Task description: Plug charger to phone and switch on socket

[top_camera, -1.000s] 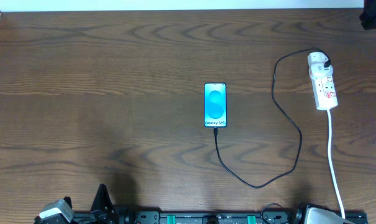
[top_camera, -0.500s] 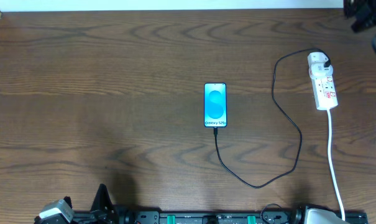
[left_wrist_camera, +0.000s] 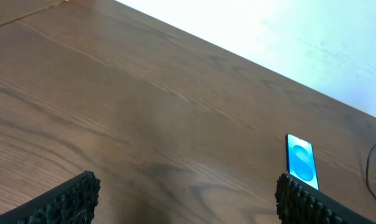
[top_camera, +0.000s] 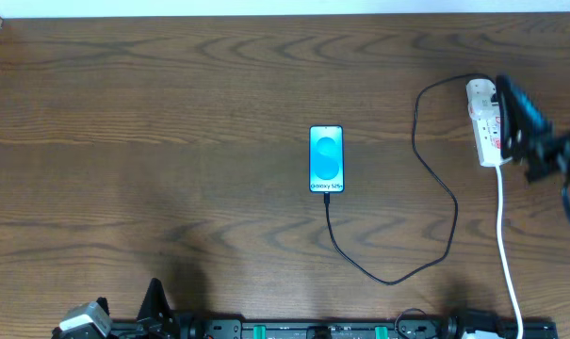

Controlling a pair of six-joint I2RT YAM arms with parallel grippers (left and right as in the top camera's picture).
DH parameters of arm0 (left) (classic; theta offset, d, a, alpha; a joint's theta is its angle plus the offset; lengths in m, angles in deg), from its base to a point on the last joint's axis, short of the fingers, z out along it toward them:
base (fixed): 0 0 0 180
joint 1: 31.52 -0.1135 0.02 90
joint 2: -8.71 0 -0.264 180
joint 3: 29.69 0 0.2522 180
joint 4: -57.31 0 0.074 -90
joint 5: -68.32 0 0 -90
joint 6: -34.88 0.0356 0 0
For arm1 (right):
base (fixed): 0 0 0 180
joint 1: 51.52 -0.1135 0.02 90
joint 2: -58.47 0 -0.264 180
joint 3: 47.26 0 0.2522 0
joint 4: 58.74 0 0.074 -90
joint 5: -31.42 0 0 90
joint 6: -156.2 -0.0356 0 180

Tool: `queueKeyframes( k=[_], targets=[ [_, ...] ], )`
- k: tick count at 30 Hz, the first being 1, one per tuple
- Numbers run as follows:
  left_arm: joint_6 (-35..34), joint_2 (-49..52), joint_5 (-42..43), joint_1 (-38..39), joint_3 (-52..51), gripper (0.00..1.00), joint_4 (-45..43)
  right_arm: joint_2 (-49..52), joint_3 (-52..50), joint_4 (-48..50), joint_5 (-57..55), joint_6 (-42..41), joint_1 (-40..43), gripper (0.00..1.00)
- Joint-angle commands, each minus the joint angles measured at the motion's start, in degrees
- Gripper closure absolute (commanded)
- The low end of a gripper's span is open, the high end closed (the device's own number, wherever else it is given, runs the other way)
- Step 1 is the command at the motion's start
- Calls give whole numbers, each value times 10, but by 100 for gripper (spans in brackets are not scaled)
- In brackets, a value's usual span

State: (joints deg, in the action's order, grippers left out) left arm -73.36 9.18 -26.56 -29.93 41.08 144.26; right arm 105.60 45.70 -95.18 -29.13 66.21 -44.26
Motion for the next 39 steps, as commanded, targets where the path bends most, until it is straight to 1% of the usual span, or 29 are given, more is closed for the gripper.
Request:
queueKeyframes(
  k=[1,4,7,12,15,17,18,23,31,39],
  targets=[
    [-7,-3,-5,-2,3,9,0,-58,-62,33,-17,14,-3,11],
    [-7,-3,-5,-2,3,9,0,-110,-106,72,-17,14,-3,10],
    [-7,-3,-5,-2,3,9,0,-146,-128,83,-17,14,-3,7],
    [-7,-3,-5,-2,3,9,0,-195,-138,60,-14,13,1,7],
    [-7,-3,-5,-2,3,9,0,-225,-138,37,5,14,1,5],
    [-7,-3,-5,-2,3,9,0,-243,-137,36,19,14,1,4],
    [-7,-3,-5,-2,3,9,0,-254,-137,38,25,14,0,2],
    [-7,-3,-5,-2,3,9,0,-302,-137,36,26,14,-6,1],
    [-7,-3,-5,-2,3,9,0,-356,-136,30,26,14,-31,1],
    [-7,-3,-5,-2,3,9,0,-378,-136,23,23,14,-55,1]
  ],
)
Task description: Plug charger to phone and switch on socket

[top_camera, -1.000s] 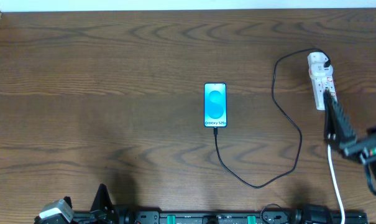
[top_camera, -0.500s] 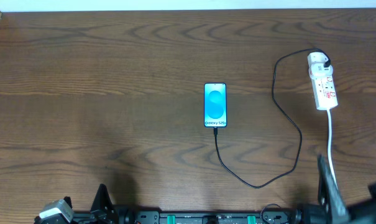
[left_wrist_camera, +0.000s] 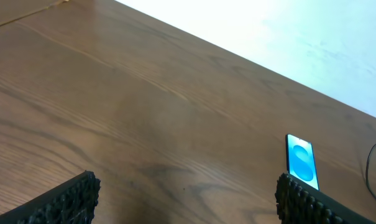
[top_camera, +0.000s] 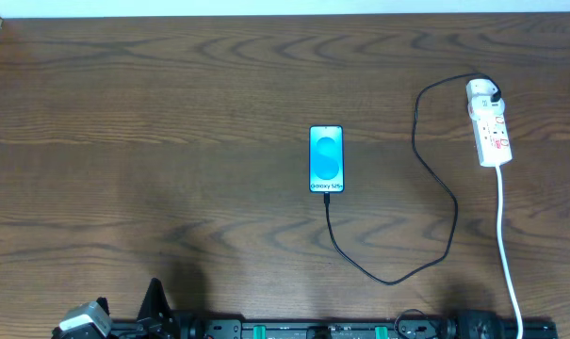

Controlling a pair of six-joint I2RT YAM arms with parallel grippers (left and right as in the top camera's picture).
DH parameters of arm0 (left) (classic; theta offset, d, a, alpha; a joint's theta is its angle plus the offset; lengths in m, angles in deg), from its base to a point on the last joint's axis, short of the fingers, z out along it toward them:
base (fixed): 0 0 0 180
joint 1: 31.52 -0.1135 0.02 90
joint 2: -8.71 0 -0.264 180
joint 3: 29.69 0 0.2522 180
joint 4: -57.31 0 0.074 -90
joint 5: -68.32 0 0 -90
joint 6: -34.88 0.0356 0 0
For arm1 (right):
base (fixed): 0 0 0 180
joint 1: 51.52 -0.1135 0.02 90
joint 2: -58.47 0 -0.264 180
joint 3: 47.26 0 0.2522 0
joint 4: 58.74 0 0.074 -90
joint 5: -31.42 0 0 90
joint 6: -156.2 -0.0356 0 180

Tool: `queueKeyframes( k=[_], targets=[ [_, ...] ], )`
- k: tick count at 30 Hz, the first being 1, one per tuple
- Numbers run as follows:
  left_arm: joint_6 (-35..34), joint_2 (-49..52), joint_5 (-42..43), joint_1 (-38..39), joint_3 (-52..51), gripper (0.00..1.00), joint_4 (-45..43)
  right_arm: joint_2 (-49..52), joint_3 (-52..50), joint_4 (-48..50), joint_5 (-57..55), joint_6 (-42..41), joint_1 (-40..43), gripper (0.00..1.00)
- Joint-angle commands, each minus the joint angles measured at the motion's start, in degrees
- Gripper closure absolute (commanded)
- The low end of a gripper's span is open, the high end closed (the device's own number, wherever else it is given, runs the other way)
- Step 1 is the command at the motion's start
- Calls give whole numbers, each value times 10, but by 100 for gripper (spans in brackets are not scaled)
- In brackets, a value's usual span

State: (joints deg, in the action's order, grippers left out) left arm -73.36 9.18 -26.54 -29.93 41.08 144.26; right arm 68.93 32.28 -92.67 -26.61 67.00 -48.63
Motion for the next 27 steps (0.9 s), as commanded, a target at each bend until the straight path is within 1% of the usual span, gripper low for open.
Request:
queueKeyframes(
  k=[1,4,16,27],
  targets=[
    [-7,-3,-5,-2,3,9,0,-13,-2,-3,-3,6,-15,1],
    [-7,-3,-5,-2,3,9,0,-24,-2,-7,-3,13,-21,1],
    [-7,-3,-5,-2,3,9,0,-97,10,-66,-6,132,-38,1],
    [-7,-3,-5,-2,3,9,0,-101,24,-68,-25,136,-50,1]
  ],
)
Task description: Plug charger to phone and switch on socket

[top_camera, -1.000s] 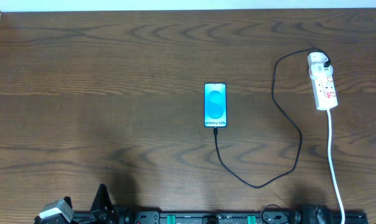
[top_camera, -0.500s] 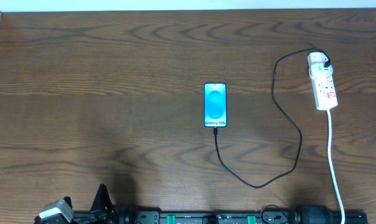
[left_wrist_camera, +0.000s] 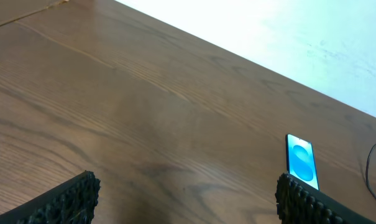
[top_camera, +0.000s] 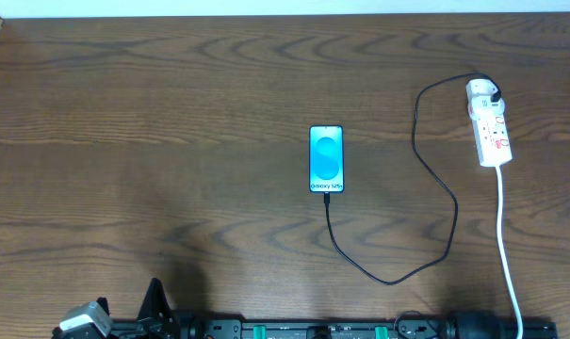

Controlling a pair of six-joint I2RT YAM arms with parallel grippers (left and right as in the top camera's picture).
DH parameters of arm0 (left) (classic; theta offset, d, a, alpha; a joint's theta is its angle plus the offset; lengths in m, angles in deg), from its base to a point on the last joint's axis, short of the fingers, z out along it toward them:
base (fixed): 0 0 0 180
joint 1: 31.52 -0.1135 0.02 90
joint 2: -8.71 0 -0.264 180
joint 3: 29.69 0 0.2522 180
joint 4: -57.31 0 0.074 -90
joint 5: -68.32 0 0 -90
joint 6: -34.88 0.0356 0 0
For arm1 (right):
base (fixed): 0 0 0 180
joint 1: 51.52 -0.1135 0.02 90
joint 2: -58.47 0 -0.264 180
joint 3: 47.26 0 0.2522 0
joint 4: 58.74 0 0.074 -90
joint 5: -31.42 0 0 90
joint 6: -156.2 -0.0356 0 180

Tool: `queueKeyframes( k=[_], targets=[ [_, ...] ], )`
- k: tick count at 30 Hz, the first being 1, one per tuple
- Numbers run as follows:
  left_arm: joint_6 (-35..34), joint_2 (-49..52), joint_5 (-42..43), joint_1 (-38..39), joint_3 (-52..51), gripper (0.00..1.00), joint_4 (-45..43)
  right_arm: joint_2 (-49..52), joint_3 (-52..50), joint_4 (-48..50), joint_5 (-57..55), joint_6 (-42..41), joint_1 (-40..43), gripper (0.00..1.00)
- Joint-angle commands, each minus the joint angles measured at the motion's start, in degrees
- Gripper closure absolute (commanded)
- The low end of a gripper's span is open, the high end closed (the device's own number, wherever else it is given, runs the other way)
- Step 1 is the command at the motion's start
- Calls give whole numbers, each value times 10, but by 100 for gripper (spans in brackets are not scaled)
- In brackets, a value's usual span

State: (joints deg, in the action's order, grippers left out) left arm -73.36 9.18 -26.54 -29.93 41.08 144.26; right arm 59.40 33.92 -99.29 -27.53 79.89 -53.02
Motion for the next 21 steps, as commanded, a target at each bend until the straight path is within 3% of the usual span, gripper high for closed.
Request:
queueKeyframes(
  k=[1,12,21],
  targets=[
    [-7,-3,-5,-2,3,9,0,-6,9,-3,-18,7,-6,1],
    [-7,-3,-5,-2,3,9,0,-5,15,-4,-24,29,-6,1],
    [-7,-3,-5,-2,3,9,0,-5,-19,54,-24,74,2,1]
  ],
)
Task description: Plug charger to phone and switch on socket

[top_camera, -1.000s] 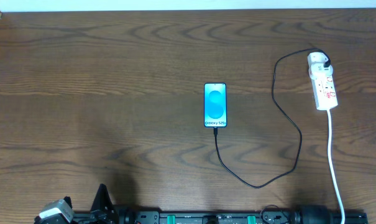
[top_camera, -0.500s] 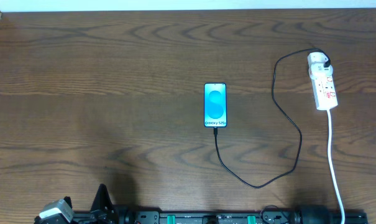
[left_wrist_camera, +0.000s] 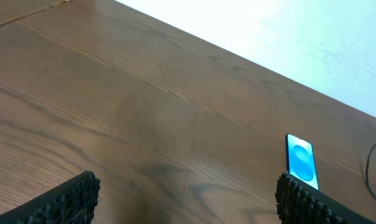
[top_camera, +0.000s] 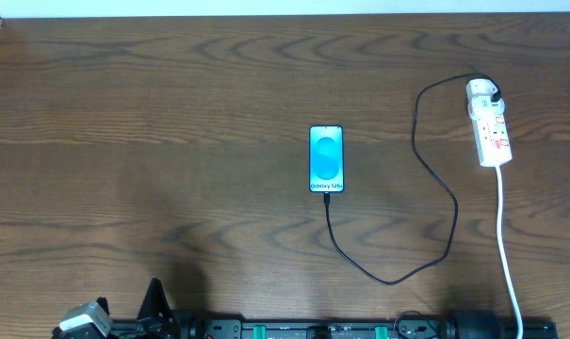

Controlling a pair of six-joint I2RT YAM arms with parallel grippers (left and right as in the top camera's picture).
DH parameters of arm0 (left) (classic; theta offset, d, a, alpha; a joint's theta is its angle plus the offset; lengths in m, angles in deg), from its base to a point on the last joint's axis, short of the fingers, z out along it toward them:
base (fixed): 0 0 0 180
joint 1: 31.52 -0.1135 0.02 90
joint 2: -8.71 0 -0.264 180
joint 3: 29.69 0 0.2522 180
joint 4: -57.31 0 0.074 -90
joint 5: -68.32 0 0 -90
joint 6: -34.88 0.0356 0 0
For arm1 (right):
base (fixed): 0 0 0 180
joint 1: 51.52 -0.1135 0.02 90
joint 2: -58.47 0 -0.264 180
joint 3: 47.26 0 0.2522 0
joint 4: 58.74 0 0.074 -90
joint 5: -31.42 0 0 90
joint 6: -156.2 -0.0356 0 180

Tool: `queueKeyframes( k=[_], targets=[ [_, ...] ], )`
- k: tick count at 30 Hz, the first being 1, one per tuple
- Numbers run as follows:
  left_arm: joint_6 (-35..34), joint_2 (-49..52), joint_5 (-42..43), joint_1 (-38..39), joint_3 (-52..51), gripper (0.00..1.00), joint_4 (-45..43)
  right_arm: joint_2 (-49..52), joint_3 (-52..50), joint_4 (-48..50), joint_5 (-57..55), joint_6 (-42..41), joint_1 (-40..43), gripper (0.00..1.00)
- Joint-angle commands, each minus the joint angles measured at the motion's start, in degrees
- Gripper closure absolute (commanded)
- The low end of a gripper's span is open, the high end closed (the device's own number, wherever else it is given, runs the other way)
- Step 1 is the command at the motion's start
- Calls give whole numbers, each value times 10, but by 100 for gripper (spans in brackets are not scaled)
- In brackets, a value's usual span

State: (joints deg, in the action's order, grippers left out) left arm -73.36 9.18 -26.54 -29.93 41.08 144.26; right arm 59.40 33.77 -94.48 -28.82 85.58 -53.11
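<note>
A phone (top_camera: 326, 159) with a lit blue screen lies face up at the table's middle, also far right in the left wrist view as the phone (left_wrist_camera: 301, 160). A black charger cable (top_camera: 426, 235) runs from its near end in a loop to a plug in the white socket strip (top_camera: 489, 134) at the far right. My left gripper (left_wrist_camera: 188, 196) rests at the near left edge, open wide, with nothing between its black ridged fingers (left_wrist_camera: 73, 198). The right gripper is out of view.
The wooden table (top_camera: 153, 141) stretches left of the phone. A white power lead (top_camera: 506, 254) runs from the socket strip to the near edge. A rail of arm bases (top_camera: 313, 330) lines the near edge.
At first my right gripper was over the socket strip at the far right. By the following moment it had left the overhead view, and the strip lay uncovered. The phone, cable and left gripper have stayed put throughout.
</note>
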Motion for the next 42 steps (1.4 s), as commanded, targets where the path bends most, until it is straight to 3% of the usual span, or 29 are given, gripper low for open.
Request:
queueKeyframes(
  k=[1,9,20,28,42],
  targets=[
    [-7,-3,-5,-2,3,9,0,-5,-25,14,-11,17,3,1],
    [-7,-3,-5,-2,3,9,0,-5,-145,183,-11,17,2,1],
    [-7,-3,-5,-2,3,9,0,-5,-263,311,-12,17,3,1],
    [-7,-3,-5,-2,3,9,0,-5,-324,313,-85,16,2,1],
    [-7,-3,-5,-2,3,9,0,-5,-465,245,-86,-18,2,1]
  ],
)
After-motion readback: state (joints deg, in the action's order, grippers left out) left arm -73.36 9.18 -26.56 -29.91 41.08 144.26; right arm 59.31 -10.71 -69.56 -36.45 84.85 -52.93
